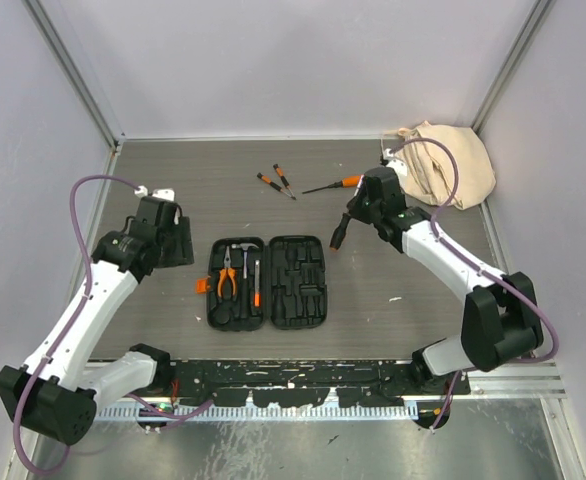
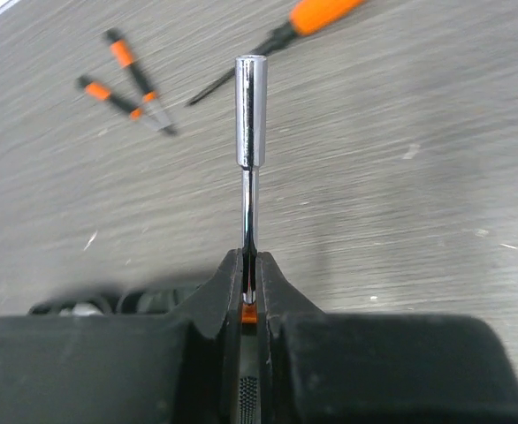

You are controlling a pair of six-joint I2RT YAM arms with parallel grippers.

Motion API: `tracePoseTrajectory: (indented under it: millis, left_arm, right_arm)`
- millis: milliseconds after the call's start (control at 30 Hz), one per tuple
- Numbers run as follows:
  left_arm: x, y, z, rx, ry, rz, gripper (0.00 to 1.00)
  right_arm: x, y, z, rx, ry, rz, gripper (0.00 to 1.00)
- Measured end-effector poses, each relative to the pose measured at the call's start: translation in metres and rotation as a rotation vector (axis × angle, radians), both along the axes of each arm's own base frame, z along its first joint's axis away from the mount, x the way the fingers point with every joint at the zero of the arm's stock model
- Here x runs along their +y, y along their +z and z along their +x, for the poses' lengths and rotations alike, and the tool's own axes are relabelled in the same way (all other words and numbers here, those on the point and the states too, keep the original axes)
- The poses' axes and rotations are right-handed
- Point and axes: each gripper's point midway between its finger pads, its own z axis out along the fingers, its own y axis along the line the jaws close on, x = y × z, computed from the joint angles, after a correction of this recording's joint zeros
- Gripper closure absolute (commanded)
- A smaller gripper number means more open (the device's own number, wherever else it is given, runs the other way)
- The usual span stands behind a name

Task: Sort the tools into containers
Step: Pick up the screwdriver from the center of the board, then place the screwdriver in the storage box.

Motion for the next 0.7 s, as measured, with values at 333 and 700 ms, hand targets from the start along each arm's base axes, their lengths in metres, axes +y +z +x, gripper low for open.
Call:
tracePoseTrajectory:
  millis: [333, 700]
  left_arm:
    - [0.004, 0.015, 0.003, -0.078, 0.048, -0.020, 0.33]
    - [0.000, 0.009, 0.008, -0.063, 0.057, -0.030, 0.34]
  right_arm:
    - [0.091, 0.008, -0.054, 0.047, 0.414, 0.110, 1.00]
    - [0.154, -0.036, -0.107, 0.209, 0.611, 0.125, 1.00]
